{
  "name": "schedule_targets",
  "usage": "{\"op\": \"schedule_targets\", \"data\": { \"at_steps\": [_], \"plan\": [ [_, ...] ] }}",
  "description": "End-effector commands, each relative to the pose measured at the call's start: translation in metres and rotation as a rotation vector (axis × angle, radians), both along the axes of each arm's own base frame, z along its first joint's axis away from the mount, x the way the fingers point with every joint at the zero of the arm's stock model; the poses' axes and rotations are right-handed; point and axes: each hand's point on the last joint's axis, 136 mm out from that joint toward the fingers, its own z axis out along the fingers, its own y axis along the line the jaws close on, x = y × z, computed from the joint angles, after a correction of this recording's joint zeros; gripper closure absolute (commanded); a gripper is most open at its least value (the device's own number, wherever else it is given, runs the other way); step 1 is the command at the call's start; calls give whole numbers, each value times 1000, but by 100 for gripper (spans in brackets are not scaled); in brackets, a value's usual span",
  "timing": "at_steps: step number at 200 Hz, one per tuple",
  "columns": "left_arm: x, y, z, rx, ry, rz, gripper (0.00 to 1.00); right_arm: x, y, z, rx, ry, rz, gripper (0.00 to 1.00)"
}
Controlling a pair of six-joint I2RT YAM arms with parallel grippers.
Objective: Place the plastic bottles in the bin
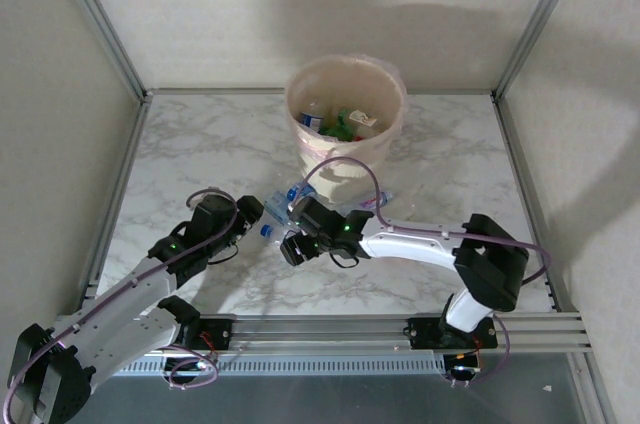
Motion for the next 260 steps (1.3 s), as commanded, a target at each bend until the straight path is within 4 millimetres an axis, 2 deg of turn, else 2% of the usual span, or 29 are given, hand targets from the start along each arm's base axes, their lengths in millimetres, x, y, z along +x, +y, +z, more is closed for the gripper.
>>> {"op": "schedule_targets", "data": {
  "at_steps": [1,73,127,175,231,260],
  "plan": [
    [-5,7,-12,25,35,9,22,-4,2,-14,-34,8,29,17],
    [-5,7,-14,20,30,8,22,-6,5,-37,-83,52,41,18],
    [-5,8,-15,19,28,9,22,-5,8,-45,-101,58,40,22],
    [-5,7,-16,17,28,10,22,-5,8,-42,-93,56,41,27],
    [-3,7,-14,14,22,13,22,-9,8,-40,-91,55,49,42],
    [-3,8,-13,15,18,18,21,-14,10,-35,-91,42,64,44]
  ]
}}
